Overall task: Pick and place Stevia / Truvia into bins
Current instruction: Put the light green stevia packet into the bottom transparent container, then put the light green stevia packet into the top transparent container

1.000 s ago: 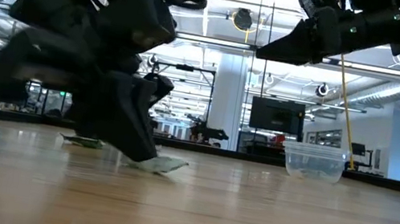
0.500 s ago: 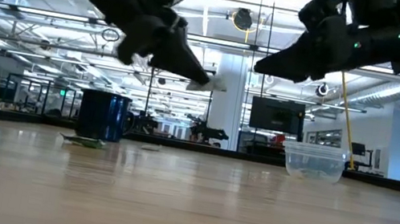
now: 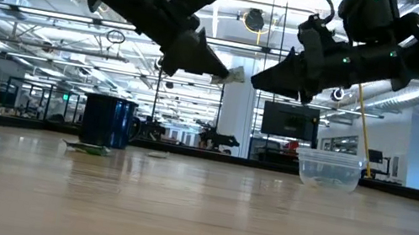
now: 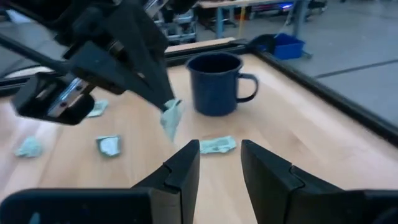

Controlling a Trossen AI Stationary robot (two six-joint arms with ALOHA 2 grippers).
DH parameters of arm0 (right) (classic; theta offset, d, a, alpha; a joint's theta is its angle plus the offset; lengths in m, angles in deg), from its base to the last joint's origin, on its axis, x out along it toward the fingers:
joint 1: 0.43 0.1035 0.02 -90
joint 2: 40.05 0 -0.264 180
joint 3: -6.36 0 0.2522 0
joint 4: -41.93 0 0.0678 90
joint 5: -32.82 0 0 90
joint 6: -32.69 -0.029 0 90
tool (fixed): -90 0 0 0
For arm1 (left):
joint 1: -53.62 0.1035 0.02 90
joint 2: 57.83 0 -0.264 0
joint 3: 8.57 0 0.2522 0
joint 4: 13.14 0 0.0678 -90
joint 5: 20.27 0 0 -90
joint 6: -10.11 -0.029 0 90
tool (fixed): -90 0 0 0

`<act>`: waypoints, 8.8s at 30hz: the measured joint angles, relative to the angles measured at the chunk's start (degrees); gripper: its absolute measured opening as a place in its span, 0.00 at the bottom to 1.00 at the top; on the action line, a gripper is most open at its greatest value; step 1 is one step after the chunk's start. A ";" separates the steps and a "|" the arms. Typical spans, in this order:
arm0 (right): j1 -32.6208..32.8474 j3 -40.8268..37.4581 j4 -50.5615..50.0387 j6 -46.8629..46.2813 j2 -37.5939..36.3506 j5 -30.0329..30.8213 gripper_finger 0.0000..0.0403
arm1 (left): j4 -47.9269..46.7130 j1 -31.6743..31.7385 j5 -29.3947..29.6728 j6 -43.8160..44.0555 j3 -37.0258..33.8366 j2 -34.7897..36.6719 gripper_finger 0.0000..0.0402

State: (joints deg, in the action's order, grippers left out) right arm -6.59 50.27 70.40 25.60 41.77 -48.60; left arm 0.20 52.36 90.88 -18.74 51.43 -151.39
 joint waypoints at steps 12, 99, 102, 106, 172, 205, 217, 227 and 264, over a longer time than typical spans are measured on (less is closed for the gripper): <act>-1.68 0.10 3.70 -4.27 0.02 -9.99 0.26 | 0.08 1.30 -5.31 -0.89 0.00 0.00 0.02; 45.45 13.95 -45.36 -22.58 -3.78 -8.14 0.00 | -7.22 -7.11 34.97 5.02 0.07 25.25 0.42; 46.47 16.78 -48.98 -28.45 -0.47 -7.88 0.00 | -7.48 -5.83 34.47 5.00 0.04 25.45 0.42; 46.85 18.97 -49.13 -32.21 4.12 -8.73 0.00 | -7.33 -4.35 34.43 5.04 0.04 25.39 0.42; 19.52 6.43 -37.61 11.34 -5.16 37.70 0.21 | -29.08 7.70 -5.49 33.90 0.07 -6.83 0.42; 15.56 6.23 -26.45 18.94 -3.82 10.17 0.21 | -13.42 5.19 -30.02 29.02 0.03 -2.40 0.01; 17.53 6.29 -9.77 38.34 4.88 10.01 0.22 | -6.24 3.18 -40.63 27.64 0.04 -0.79 0.01; 18.02 6.23 -7.42 44.17 6.25 7.53 0.22 | -4.13 2.72 -40.73 27.93 0.02 -0.81 0.01; 15.88 6.24 -1.11 45.30 6.29 0.26 0.16 | 1.48 2.50 -44.69 30.66 0.13 -0.81 0.02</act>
State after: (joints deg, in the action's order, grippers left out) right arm 9.29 56.52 69.30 70.90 48.06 -48.34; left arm 1.68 54.86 46.19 11.92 51.56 -152.20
